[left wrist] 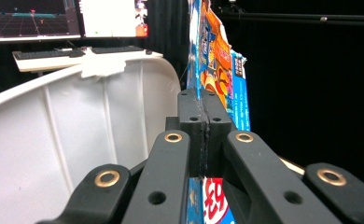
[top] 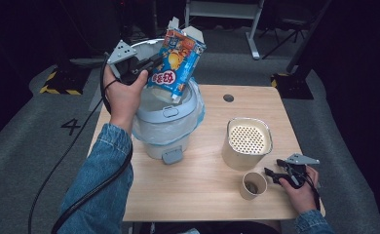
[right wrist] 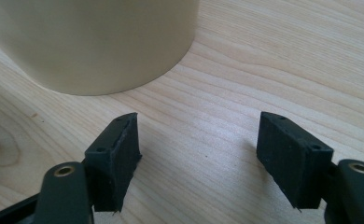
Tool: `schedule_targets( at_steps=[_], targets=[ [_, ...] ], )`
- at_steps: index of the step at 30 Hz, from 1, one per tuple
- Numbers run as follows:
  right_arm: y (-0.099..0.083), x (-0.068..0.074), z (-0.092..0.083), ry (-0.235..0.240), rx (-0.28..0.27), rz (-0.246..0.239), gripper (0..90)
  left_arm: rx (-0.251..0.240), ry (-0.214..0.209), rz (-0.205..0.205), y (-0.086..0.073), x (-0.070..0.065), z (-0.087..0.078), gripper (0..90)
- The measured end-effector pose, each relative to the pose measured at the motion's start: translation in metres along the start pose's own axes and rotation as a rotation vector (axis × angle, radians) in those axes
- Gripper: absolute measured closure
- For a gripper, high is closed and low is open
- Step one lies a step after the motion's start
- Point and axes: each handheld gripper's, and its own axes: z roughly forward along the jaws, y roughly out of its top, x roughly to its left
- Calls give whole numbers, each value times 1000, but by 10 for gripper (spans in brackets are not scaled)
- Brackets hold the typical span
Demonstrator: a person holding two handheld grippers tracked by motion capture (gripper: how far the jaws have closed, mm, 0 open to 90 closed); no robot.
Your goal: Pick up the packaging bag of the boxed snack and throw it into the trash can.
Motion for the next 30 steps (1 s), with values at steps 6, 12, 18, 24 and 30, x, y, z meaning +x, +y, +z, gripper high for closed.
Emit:
schedule_targets(
  at_steps=[6,12,18,24,30],
  targets=[
    [0,0,0,0,0,0,302,11,9,2,-4,2,-2,894],
    [0,0,0,0,0,0,302,20,-19,-37,-9,1,-4,861],
    [0,0,0,-1,0,2,305,-27,-67,-54,-11,0,-16,514],
    [0,0,0,-1,0,2,305,8,-66,-2,-11,-2,-30,502],
    [0,0,0,0,1,2,305,49,-134,40,-13,-13,-43,478]
  ],
)
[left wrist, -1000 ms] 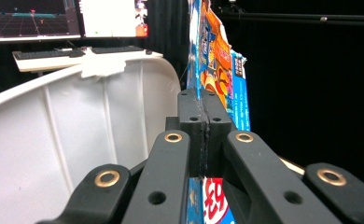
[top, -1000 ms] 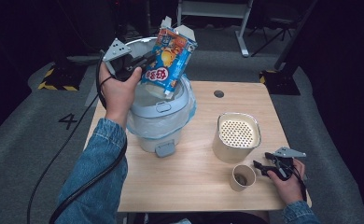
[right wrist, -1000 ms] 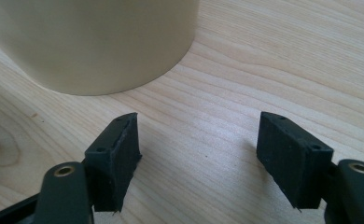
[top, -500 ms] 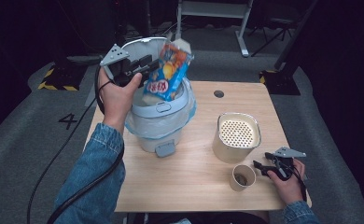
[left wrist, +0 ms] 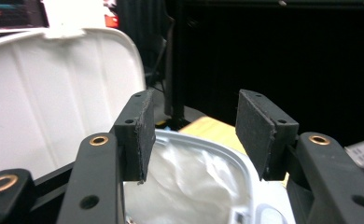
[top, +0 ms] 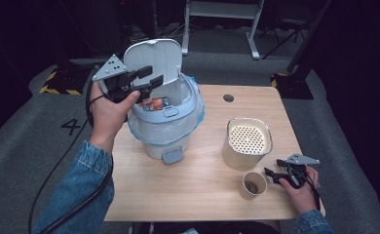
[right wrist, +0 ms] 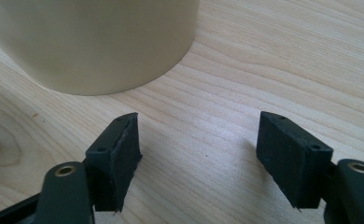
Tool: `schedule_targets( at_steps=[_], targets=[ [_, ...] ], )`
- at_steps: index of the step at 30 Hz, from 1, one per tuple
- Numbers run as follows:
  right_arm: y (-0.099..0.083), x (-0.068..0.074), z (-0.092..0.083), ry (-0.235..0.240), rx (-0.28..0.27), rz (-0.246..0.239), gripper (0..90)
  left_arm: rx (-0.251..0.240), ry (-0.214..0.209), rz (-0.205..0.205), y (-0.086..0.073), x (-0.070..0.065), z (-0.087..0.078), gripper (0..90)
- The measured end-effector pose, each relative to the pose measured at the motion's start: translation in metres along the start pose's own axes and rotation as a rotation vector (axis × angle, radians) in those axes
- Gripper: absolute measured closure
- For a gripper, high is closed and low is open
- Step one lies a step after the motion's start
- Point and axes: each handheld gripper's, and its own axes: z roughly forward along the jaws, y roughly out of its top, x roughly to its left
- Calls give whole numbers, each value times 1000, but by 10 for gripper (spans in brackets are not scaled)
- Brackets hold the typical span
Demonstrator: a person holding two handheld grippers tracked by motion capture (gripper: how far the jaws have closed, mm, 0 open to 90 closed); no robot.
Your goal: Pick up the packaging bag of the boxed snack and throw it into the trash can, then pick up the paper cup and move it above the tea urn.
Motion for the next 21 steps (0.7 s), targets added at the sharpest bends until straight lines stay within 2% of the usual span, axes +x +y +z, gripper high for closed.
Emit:
schedule_targets(
  at_steps=[5,9,13,20,21],
  targets=[
    [0,0,0,5,0,1,306,41,-61,30,-6,-11,-11,455],
    [0,0,0,6,1,1,306,49,-95,29,-14,-20,-22,444],
    [0,0,0,6,2,1,305,64,-112,29,-24,-28,-28,445],
    [0,-4,-2,33,9,-24,303,99,-145,11,-58,-38,-31,440],
    [0,-4,-2,31,14,-29,302,99,-145,11,-58,-38,-31,438]
  ],
)
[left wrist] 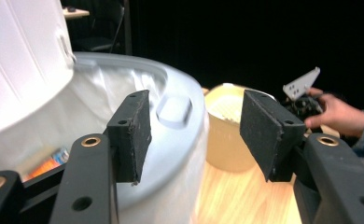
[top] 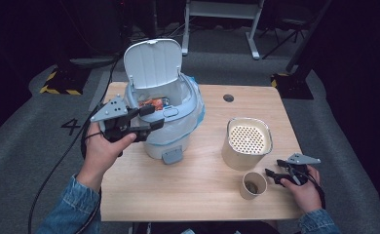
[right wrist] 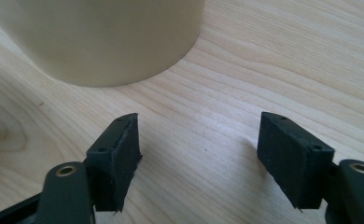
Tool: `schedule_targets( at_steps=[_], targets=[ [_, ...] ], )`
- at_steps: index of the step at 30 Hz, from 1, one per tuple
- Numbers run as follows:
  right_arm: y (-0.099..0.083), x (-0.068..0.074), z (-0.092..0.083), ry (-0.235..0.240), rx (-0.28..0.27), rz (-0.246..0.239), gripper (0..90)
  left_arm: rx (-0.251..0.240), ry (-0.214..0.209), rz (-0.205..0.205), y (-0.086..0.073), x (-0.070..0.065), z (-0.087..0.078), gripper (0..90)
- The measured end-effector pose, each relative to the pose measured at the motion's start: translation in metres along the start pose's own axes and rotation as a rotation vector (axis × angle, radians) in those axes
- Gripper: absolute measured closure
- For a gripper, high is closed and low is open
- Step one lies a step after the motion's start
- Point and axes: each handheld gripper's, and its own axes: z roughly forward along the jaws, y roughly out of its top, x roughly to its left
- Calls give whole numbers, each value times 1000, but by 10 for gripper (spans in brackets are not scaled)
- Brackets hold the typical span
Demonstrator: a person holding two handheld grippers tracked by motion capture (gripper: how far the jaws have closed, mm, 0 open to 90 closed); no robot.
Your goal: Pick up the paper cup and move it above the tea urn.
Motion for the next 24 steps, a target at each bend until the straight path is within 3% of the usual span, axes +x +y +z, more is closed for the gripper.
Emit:
schedule_targets(
  at_steps=[2,3,4,5,7,9,15,19,24],
  targets=[
    [0,0,-1,-2,4,-12,302,9,-10,-7,-11,-2,-1,435],
    [1,0,-3,1,5,-22,299,-18,-16,-7,-17,-3,-1,428],
    [1,0,-7,32,-4,-21,294,-43,-28,-16,-22,-4,-3,423],
    [1,0,-7,32,-4,-21,294,-58,-41,-30,-25,-6,-4,423],
    [-1,0,-10,67,-22,-9,291,-64,-40,-35,-29,-9,-8,423],
    [-1,-1,-13,76,-31,-12,296,-28,-23,-20,-34,-13,-12,412],
    [-1,4,-22,88,-19,-36,306,0,-15,-21,-50,-22,-19,407],
    [-1,9,-27,106,-3,-54,326,55,6,-4,-67,-26,-20,405],
    [-2,14,-41,129,-10,-76,326,112,-4,-31,-89,-29,-17,393]
  ],
)
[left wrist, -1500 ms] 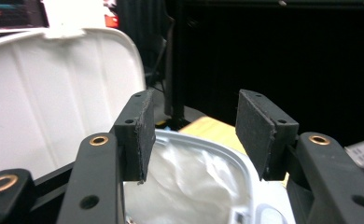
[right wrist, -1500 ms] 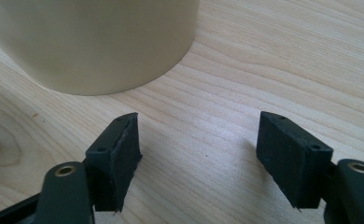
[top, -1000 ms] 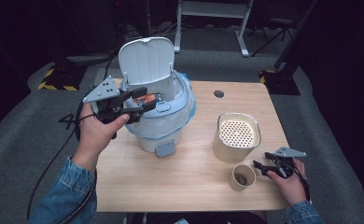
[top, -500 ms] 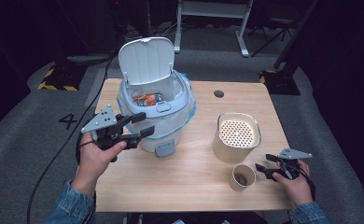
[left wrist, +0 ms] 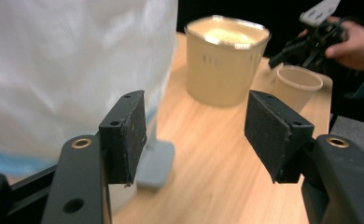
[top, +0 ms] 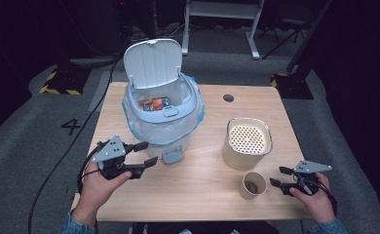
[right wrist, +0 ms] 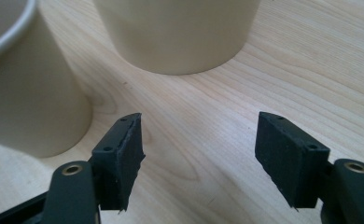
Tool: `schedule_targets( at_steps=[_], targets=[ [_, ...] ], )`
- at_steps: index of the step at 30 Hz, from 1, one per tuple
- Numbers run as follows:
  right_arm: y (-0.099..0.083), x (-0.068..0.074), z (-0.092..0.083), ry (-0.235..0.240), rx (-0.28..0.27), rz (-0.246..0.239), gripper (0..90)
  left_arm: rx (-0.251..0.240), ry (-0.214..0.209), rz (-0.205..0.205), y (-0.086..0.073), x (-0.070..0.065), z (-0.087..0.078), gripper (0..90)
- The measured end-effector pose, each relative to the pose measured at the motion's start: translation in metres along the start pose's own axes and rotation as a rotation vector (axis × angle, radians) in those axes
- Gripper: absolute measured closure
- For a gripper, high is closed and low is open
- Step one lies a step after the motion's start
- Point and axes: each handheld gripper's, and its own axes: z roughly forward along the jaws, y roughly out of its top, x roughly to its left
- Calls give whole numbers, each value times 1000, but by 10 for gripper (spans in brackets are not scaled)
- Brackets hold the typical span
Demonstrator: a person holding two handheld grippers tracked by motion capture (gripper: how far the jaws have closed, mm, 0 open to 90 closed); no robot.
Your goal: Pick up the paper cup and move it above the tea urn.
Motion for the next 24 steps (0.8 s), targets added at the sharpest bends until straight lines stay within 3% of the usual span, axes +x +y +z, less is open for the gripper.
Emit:
schedule_targets(
  at_steps=[4,7,10,12,14,16,20,24],
  targets=[
    [-6,3,-10,32,-12,2,326,55,-15,-35,-14,2,8,381],
    [-10,5,-14,41,-7,-2,319,66,-9,-54,-22,6,13,381],
    [-13,10,-18,50,-5,-15,314,100,9,-50,-30,7,19,378],
    [-16,16,-22,88,-18,-11,306,130,16,-50,-38,8,25,376],
    [-16,18,-23,98,-22,-8,304,166,24,-51,-47,11,30,374],
    [-17,28,-27,135,-27,-34,281,196,32,-55,-55,16,35,374],
    [-14,39,-26,159,-30,-74,249,246,42,-77,-70,23,42,367],
    [-11,46,-21,167,-35,-78,235,297,60,-89,-82,27,47,362]
  ],
)
